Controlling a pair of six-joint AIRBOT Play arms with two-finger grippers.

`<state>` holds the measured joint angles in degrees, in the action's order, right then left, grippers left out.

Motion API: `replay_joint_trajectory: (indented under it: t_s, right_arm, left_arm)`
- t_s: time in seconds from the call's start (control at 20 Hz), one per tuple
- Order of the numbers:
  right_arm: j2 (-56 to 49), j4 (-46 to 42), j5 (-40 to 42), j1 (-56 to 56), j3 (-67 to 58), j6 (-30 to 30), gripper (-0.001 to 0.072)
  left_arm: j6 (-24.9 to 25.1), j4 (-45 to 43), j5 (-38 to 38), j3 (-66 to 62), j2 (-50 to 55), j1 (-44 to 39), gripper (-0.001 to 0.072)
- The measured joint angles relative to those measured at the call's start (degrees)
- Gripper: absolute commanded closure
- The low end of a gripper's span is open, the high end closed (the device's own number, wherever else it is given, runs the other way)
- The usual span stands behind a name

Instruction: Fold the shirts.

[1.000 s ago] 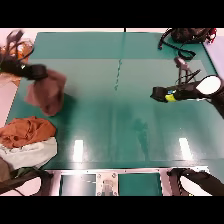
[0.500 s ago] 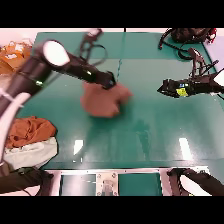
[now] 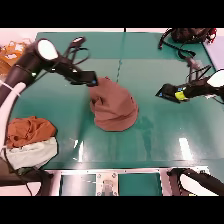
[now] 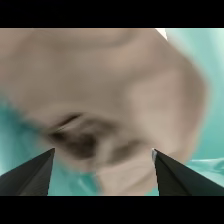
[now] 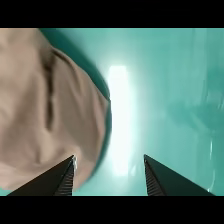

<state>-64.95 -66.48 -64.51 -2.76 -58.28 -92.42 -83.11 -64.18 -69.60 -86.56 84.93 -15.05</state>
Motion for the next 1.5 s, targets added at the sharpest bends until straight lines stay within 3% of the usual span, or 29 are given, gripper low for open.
replay_joint_trajectory:
  t_s: [0.2, 0.3, 0.6, 0.65, 0.75, 0.8, 0.85, 1.05, 1.5]
  right_arm:
    - [-5.35, 3.82, 4.7, 1.92, 5.66, 2.08, 0.0215]
    - [-9.31, 7.89, 6.6, 2.27, 6.14, 4.87, 0.0215]
    - [-22.6, 17.9, 8.31, 2.38, -1.99, 11.85, 0.0219]
    - [-24.22, 18.6, 8.17, 2.54, -3.39, 12.24, 0.0219]
    - [-26.95, 19.93, 7.8, 2.73, -5.9, 12.92, 0.022]
    - [-27.89, 20.24, 7.74, 2.78, -6.71, 13.07, 0.022]
    - [-28.59, 20.5, 7.65, 2.8, -7.34, 13.18, 0.022]
    - [-30.05, 21.14, 7.37, 2.86, -8.66, 13.57, 0.0221]
    - [-32.02, 23.32, 7.48, 6.05, -9.14, 14.16, 0.0221]
  left_arm:
    - [0.09, 1.64, 0.22, 8.87, 0.46, 6.49, -0.0013]
    - [2.47, 5.51, 1.07, 14.45, 0.48, 6.99, -0.0013]
    - [9.51, 19.1, 9.97, 28.35, 0.52, 0.22, -0.0013]
    - [10.01, 20.39, 11.96, 29.57, 0.55, -1.44, 0.0032]
    - [10.82, 22.16, 15.8, 31.26, 0.81, -4.42, 0.0239]
    - [11.3, 22.67, 17.09, 31.82, 1.16, -5.51, 0.0434]
    - [11.74, 22.88, 17.59, 32.2, 1.49, -6.23, 0.0683]
    - [12.76, 20.37, 16.57, 31.39, 1.99, -4.13, 0.0685]
    - [18.91, 12.87, 3.45, 28.46, 2.12, 13.09, 0.0685]
